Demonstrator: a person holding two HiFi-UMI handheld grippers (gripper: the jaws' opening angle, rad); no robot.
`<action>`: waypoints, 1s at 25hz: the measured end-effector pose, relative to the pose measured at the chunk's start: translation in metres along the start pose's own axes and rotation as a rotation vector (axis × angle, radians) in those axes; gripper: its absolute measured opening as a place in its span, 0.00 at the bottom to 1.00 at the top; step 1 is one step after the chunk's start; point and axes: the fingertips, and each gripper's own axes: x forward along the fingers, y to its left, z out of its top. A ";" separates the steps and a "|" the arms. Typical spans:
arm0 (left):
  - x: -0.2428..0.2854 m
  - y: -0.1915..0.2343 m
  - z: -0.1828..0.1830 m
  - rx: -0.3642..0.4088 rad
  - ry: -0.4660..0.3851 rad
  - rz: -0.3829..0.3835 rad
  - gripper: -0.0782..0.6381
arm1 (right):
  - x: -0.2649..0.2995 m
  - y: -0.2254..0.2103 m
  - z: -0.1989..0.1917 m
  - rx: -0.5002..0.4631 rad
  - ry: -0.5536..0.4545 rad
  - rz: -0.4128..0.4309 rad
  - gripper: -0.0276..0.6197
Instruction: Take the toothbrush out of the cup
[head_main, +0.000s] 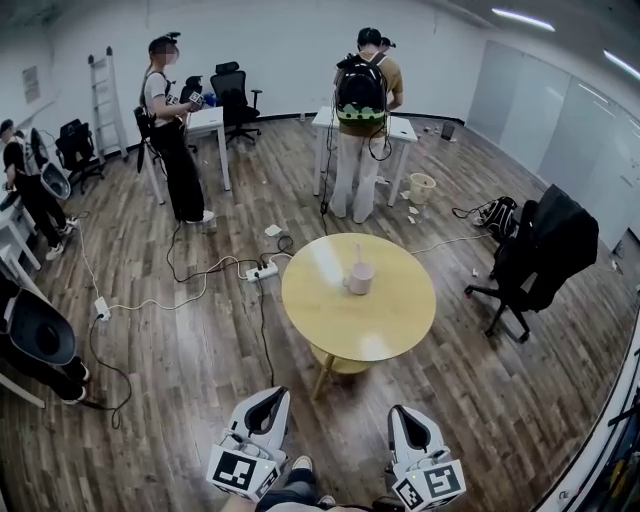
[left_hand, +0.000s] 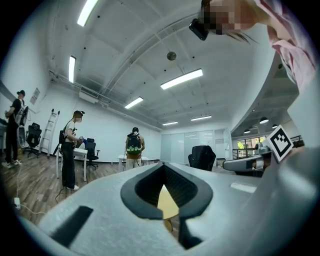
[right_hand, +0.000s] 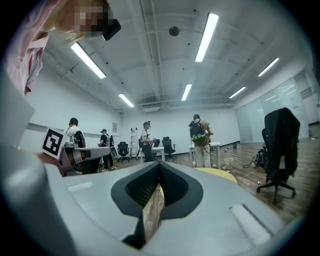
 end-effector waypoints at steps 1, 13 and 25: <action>0.012 0.007 0.002 0.013 0.000 -0.009 0.10 | 0.010 -0.004 0.004 -0.008 -0.004 -0.008 0.05; 0.141 0.049 -0.013 0.001 0.038 -0.032 0.10 | 0.115 -0.083 0.007 0.001 0.033 -0.021 0.05; 0.267 0.083 -0.003 0.011 -0.071 0.045 0.10 | 0.227 -0.159 0.026 -0.021 0.028 0.062 0.05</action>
